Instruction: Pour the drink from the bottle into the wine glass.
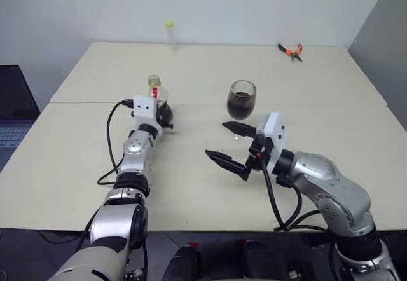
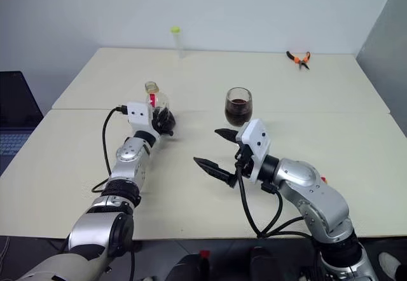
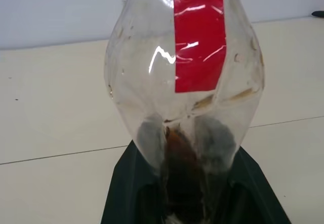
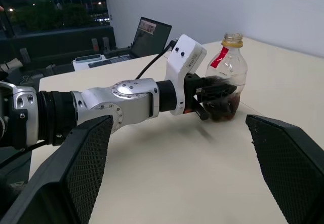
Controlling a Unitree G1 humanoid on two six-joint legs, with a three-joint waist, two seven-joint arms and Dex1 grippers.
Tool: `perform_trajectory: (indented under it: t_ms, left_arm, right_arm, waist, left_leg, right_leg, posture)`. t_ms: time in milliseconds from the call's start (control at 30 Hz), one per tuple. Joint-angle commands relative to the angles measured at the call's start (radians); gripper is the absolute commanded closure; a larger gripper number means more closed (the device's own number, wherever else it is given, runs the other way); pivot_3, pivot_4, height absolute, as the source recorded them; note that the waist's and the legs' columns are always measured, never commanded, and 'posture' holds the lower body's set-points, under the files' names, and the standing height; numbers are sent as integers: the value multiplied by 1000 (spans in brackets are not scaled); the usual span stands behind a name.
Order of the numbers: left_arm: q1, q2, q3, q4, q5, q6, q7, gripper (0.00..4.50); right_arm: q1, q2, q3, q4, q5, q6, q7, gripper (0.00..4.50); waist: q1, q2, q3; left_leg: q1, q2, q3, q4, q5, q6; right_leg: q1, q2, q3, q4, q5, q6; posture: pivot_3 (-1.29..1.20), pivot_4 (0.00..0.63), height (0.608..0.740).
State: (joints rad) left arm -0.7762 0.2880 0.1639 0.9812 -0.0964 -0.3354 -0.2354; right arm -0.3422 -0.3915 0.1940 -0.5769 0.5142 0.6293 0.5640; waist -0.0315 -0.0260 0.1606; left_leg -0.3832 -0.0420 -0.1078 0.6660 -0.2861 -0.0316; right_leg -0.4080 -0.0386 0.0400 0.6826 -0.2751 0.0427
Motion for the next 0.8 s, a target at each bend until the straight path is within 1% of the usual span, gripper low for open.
perform_trajectory:
  t_ms: [33, 267, 367, 433, 500, 567, 667, 733, 800]
  left_arm:
    - [13, -7, 10, -7, -9, -35, -9, 2423]
    - [78, -15, 5, -91, -15, -55, -35, 61]
    - [123, -16, 10, -167, -21, -35, -24, 20]
    - [170, -17, 19, -256, -33, 3, -11, 20]
    - [232, -14, 30, -373, -50, 57, 5, 20]
    - [331, -5, 40, -539, -50, 141, 37, 20]
    - [493, 1, 59, -805, -96, 277, 33, 20]
    - [554, 2, 60, -904, -95, 334, 44, 20]
    - [583, 0, 57, -954, -75, 384, 71, 20]
  right_arm:
    - [-19, -4, -3, -13, -5, -29, 20, 0]
    - [2, 2, -26, -33, 28, -7, 23, 0]
    - [28, -4, -37, -47, 33, -10, 16, 0]
    - [63, -11, -50, -62, 19, -27, 5, 0]
    - [106, -14, -73, -68, -10, -54, -22, 0]
    - [172, -21, -101, -48, -94, -125, -71, 0]
    - [258, 14, -164, 28, -200, -267, -159, 0]
    - [287, 74, -213, 100, -211, -329, -214, 0]
    - [296, 122, -249, 182, -230, -395, -255, 0]
  waist:
    - [0, 0, 0]
    - [0, 0, 0]
    - [0, 0, 0]
    - [0, 0, 0]
    - [0, 0, 0]
    - [0, 0, 0]
    - [-1, 0, -1]
    - [3, 0, -1]
    - [5, 1, -1]
  left_leg:
    - [0, 0, 0, 0, 0, 0]
    - [0, 0, 0, 0, 0, 0]
    - [0, 0, 0, 0, 0, 0]
    - [0, 0, 0, 0, 0, 0]
    - [0, 0, 0, 0, 0, 0]
    - [0, 1, 0, -1, 0, 0]
    - [1, 2, 1, -2, 0, 0]
    - [1, 2, 1, -2, 0, 0]
    - [3, 2, 0, -2, -2, 3]
  right_leg:
    - [0, 0, 0, 0, 0, 0]
    - [0, 0, 0, 0, 0, 0]
    - [0, 0, 0, 0, 0, 0]
    - [0, -1, 0, 0, 0, 0]
    - [0, -2, 0, -1, 0, 0]
    - [0, -2, 1, -1, 0, 0]
    - [0, -3, 2, -1, 0, 0]
    - [0, -2, 2, -1, 0, 0]
    - [2, -2, 1, 0, 0, 0]
  posture:
    - [0, 150, 740]
    - [0, 150, 740]
    - [0, 150, 740]
    - [0, 150, 740]
    - [0, 150, 740]
    - [0, 150, 740]
    - [0, 150, 740]
    - [0, 150, 740]
    - [0, 150, 740]
